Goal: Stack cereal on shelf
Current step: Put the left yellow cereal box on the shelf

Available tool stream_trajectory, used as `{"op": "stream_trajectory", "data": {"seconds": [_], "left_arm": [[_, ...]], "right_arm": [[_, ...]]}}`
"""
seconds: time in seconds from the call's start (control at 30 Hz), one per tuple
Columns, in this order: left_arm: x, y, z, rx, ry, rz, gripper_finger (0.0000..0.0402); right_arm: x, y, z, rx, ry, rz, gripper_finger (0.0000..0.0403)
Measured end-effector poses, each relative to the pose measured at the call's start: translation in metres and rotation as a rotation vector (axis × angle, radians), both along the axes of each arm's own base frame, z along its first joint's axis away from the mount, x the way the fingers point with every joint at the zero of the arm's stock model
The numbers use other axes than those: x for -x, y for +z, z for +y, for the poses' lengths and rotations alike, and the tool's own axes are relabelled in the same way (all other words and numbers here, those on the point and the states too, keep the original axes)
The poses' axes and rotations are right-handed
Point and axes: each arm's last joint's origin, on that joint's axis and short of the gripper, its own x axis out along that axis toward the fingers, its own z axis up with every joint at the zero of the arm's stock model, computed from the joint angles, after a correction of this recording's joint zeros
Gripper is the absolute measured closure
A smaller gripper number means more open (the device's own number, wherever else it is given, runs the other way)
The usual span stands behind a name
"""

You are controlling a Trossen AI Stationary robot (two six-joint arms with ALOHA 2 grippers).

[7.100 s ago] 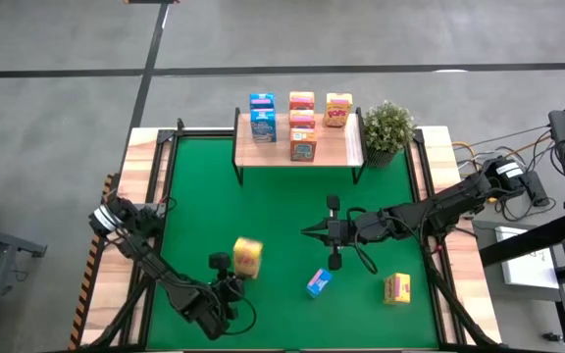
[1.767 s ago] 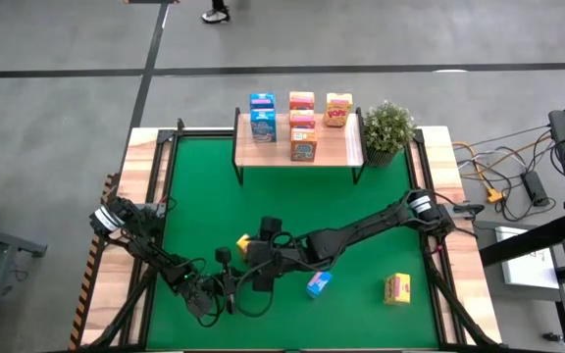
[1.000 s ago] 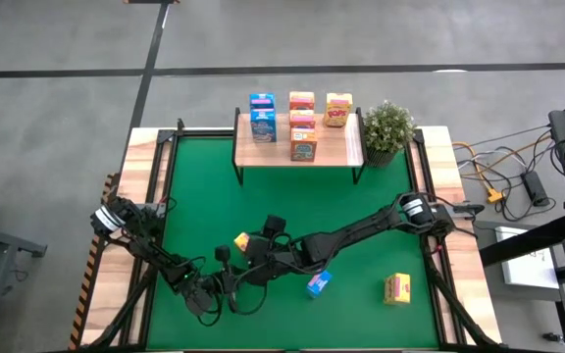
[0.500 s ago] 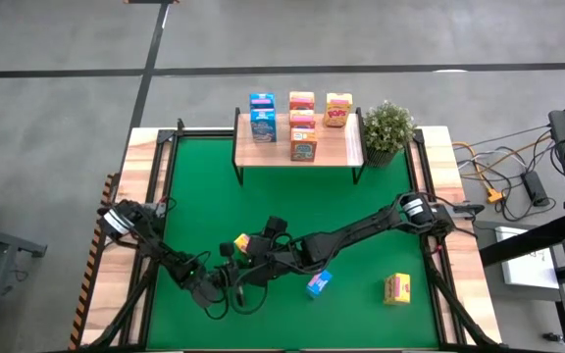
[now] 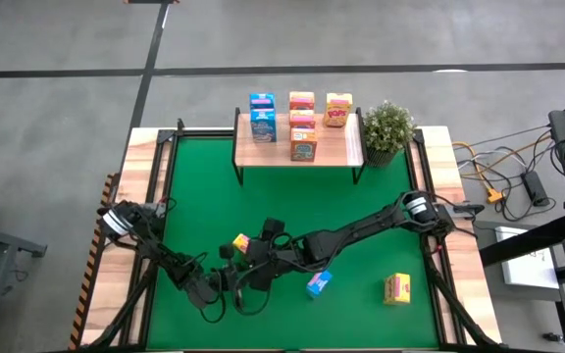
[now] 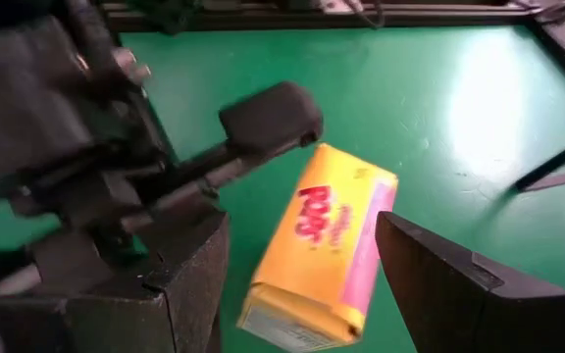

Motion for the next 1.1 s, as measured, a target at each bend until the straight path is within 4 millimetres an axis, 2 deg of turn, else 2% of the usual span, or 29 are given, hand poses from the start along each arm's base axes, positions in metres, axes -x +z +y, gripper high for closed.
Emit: {"op": "stream_trajectory", "data": {"seconds": [0.3, 0.5, 0.67, 1.1], "left_arm": [[0.030, 0.017, -0.032, -0.044, -0.157, -0.030, 0.0402], [0.046, 0.031, -0.041, -0.099, -0.091, -0.066, 0.0402], [0.049, 0.036, -0.043, -0.119, -0.099, -0.068, 0.0402], [0.051, 0.035, -0.044, -0.119, -0.105, -0.067, 0.0402]], "right_arm": [[-0.002, -0.004, -0.003, 0.022, -0.063, -0.011, 0.0156], [-0.004, -0.006, -0.004, 0.021, -0.094, -0.024, 0.0156], [-0.007, -0.017, -0.002, 0.026, -0.093, -0.008, 0.0156], [-0.006, -0.021, -0.006, 0.035, -0.099, 0.018, 0.0156]]}}
